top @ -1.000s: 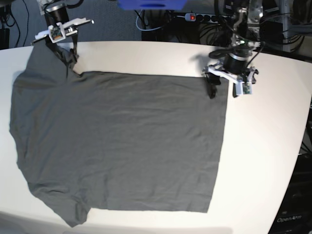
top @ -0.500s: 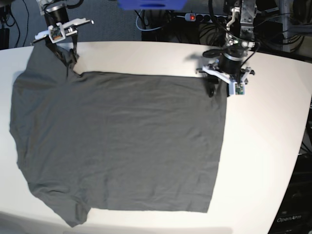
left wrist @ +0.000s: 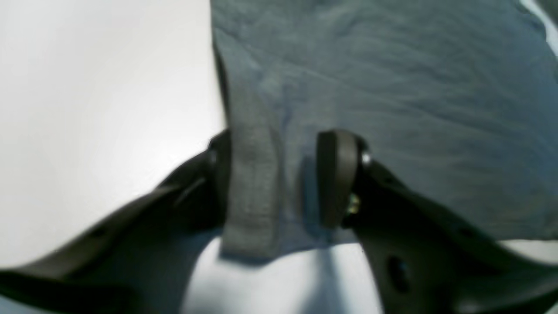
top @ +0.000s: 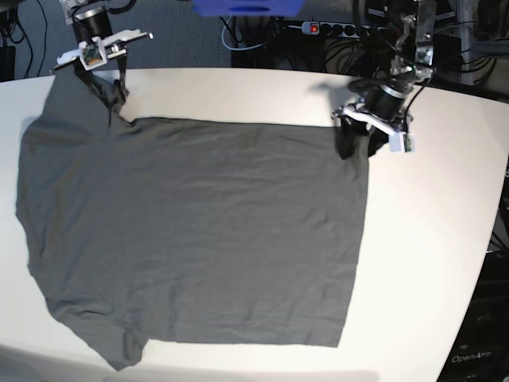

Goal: Fold the T-shirt properly
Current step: 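Reach the right gripper to the sleeve corner by the collar and pinch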

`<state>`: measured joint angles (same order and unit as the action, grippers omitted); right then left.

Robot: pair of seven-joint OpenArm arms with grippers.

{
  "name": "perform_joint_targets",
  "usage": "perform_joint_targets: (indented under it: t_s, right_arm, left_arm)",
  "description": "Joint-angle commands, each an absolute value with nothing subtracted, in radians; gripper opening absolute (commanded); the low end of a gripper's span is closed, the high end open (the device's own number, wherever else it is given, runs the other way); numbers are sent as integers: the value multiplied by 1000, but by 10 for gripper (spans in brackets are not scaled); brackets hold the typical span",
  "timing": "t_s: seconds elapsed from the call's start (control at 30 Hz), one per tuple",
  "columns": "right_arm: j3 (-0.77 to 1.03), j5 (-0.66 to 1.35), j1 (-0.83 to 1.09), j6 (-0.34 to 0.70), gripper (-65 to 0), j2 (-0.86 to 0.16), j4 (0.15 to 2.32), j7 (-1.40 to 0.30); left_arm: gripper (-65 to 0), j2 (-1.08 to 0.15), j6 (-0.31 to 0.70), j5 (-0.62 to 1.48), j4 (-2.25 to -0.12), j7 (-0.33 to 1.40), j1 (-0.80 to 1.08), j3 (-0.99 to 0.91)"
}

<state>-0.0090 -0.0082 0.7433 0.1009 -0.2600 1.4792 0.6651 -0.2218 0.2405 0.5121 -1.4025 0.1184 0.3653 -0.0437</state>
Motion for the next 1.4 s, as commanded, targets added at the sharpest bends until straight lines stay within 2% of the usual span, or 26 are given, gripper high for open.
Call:
perform_joint_targets:
  t_s: [0.0, 0.07, 0.13, 0.33, 0.77, 0.93, 1.03, 1.37]
  right_arm:
    - [-4, 1, 753, 94, -487, -269, 1494, 693]
    - [-4, 1, 753, 94, -487, -269, 1494, 693]
    - [-4, 1, 753, 94, -487, -269, 1494, 693]
    - [-2, 1, 751, 94, -487, -269, 1494, 693]
    - [-10, 2, 717, 96, -483, -291, 1494, 605]
    - [-10, 2, 716, 96, -344, -291, 1494, 570]
    - [-10, 2, 716, 96, -286, -289, 1494, 573]
    - [-1, 2, 733, 96, -277, -295, 1494, 568]
  left_arm:
    - [-440, -217, 203, 481, -1357, 320, 389, -27]
    - [-526, -217, 203, 484, -1342, 320, 377, -27]
    - [-582, -217, 203, 484, -1328, 320, 375, -27]
    - [-623, -216, 203, 484, -1322, 320, 375, -27]
    - [-624, -216, 200, 484, -1322, 320, 375, -28]
    - [-624, -216, 200, 484, -1322, 320, 375, -28]
    - [-624, -216, 200, 484, -1322, 320, 375, -28]
    - [-624, -217, 200, 478, -1322, 320, 374, -28]
